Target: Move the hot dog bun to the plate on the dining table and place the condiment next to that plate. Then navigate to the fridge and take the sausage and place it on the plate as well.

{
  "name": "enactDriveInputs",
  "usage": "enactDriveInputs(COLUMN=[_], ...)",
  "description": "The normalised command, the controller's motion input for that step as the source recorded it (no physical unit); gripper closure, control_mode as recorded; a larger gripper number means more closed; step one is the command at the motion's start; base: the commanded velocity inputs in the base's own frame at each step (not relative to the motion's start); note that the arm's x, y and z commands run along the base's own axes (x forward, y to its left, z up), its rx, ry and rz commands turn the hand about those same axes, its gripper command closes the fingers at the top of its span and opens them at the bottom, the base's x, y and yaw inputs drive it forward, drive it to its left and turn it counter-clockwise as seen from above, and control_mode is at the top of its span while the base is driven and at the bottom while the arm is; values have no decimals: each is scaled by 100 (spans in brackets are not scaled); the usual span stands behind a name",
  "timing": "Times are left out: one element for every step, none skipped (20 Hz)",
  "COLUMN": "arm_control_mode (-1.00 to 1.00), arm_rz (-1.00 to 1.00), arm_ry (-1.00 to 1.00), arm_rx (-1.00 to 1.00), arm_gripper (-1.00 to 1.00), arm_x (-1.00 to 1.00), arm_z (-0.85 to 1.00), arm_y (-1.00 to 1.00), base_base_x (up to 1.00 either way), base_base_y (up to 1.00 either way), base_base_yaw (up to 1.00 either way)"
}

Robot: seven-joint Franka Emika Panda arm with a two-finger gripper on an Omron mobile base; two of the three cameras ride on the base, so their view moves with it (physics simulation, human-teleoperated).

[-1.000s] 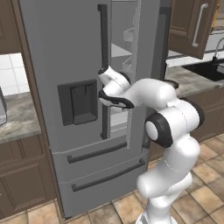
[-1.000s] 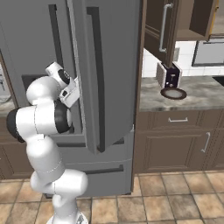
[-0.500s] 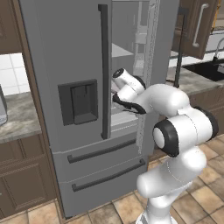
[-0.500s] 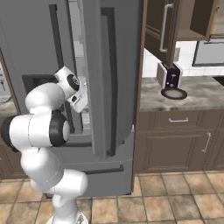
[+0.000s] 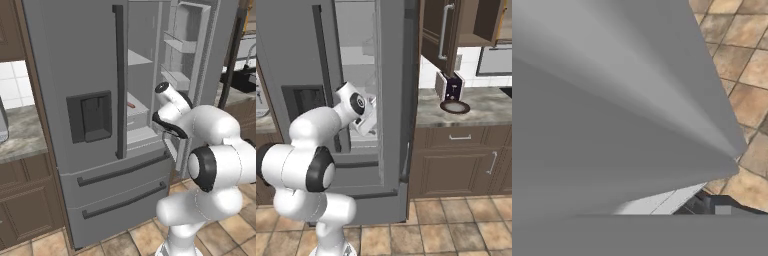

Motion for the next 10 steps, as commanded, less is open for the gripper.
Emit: enactDriveInputs(arm_control_mode=[-100, -100, -100, -100, -100, -100, -100, -100, -100, -100], arm_rz=[-1, -1, 0, 0, 0, 0, 0, 0, 0, 0], arm_ry=[-7, -11, -9, -9, -10, -9, -8, -9, -7, -8], arm_rx=[5, 4, 6, 7, 7, 7, 7, 6, 8, 8], arm_gripper=[-100, -100, -100, -100, -100, -100, -100, -100, -100, -100], arm_x=[-10, -1, 0, 0, 0, 0, 0, 0, 0, 1], arm_z=[22, 29, 21, 16, 26, 20, 18, 14, 11, 7], arm_y=[-100, -100, -100, -100, -100, -100, -100, -100, -100, -100], base_base_x=[0, 0, 0, 0, 0, 0, 0, 0, 0, 0], base_base_y=[0, 0, 0, 0, 0, 0, 0, 0, 0, 0], base_base_yaw=[0, 0, 0, 0, 0, 0, 0, 0, 0, 0])
